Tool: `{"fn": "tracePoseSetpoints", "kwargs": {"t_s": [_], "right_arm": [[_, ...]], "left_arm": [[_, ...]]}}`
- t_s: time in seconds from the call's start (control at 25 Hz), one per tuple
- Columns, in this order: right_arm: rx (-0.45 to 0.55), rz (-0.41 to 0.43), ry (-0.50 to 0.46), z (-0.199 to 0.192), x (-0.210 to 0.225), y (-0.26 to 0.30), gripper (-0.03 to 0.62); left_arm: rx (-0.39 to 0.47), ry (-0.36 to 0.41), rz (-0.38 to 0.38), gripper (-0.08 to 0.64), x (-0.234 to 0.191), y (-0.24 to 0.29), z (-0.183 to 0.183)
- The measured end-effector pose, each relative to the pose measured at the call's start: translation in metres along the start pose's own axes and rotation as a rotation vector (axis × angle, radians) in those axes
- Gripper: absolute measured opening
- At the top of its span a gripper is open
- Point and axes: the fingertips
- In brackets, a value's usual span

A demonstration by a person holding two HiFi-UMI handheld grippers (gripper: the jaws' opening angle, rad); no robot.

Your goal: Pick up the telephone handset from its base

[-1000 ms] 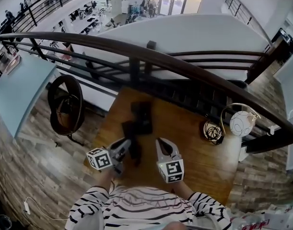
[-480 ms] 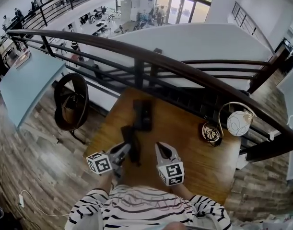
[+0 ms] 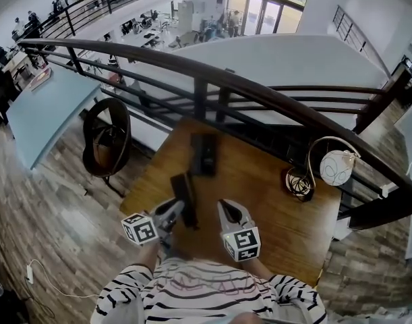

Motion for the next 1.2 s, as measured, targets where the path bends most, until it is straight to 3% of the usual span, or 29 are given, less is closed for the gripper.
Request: {"fn": "tracePoseSetpoints", "kwargs": {"t_s": [0.48, 1.2], "right_arm": [[-0.022, 0.061, -0.023, -0.011, -0.026, -0.023, 0.000], [-0.096, 0.033, 0.027, -0.037, -0.030, -0.035, 0.000]], "left_arm": [[0.035, -0.004, 0.039, 0.069, 0.005, -0.027, -0.025], [0.040, -0.018, 0.051, 0.069, 0.003, -0.038, -0.036]]}}
Point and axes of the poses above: the fingertips, and each gripper's own axes: y forward along the fingers, x to its right, z out of its top, and after that the axes turned 13 degrees about -y, right-handed
